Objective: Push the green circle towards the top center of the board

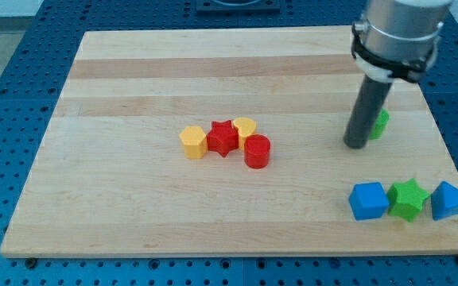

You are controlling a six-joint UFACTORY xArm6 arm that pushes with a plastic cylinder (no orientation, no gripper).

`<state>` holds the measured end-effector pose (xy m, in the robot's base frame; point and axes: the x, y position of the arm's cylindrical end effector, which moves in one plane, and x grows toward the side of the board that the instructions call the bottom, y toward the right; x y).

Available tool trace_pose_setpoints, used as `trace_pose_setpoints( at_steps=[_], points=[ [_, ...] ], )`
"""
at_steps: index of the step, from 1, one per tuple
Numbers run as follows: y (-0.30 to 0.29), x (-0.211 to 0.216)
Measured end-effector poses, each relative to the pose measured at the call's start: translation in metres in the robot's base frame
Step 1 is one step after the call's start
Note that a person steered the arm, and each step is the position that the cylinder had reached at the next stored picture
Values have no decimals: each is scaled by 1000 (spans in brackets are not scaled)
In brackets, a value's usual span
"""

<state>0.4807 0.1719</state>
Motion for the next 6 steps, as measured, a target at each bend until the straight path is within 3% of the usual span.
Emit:
trace_pose_setpoints(
  at_steps=[1,2,3,4,5,6],
  points=[
    [46,3],
    [41,-48],
    [-68,-96],
    [-134,-122],
    [-125,-113],
    [-164,-106]
  ],
)
